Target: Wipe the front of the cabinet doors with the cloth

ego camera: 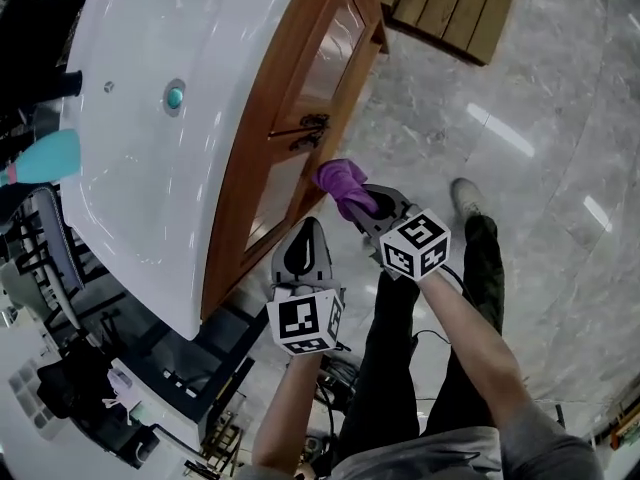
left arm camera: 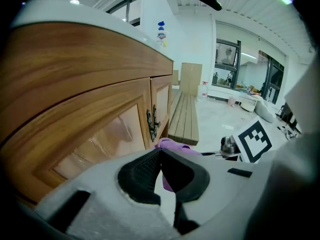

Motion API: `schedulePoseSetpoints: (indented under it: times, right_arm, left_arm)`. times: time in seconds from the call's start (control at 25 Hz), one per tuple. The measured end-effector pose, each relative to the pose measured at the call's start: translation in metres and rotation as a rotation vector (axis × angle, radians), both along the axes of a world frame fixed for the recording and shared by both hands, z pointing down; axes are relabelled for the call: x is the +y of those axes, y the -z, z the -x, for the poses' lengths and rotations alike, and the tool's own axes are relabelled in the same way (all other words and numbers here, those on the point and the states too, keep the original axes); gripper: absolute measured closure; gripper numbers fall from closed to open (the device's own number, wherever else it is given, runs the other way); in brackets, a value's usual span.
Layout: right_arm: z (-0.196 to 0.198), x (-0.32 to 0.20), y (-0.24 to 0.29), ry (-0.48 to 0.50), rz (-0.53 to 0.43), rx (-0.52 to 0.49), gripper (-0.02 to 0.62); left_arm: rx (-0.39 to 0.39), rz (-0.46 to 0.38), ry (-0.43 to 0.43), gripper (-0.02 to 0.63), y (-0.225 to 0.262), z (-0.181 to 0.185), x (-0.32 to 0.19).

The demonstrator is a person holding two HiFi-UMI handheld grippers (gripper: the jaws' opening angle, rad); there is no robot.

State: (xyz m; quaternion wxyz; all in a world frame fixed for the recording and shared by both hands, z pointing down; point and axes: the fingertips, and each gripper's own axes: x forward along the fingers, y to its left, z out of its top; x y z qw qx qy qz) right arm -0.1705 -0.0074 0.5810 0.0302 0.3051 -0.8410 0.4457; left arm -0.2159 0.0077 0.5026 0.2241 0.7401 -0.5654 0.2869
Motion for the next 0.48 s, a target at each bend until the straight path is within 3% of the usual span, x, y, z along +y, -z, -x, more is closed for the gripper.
schedulePoseSetpoints:
  times: [0.48]
  right_arm:
    - [0.016,-0.021,-0.068,-0.001,-0.009,0.155,0.529]
  left_arm:
    - [-0.016,0.034,-0.049,0.598,-0.027,0.018,-0.006]
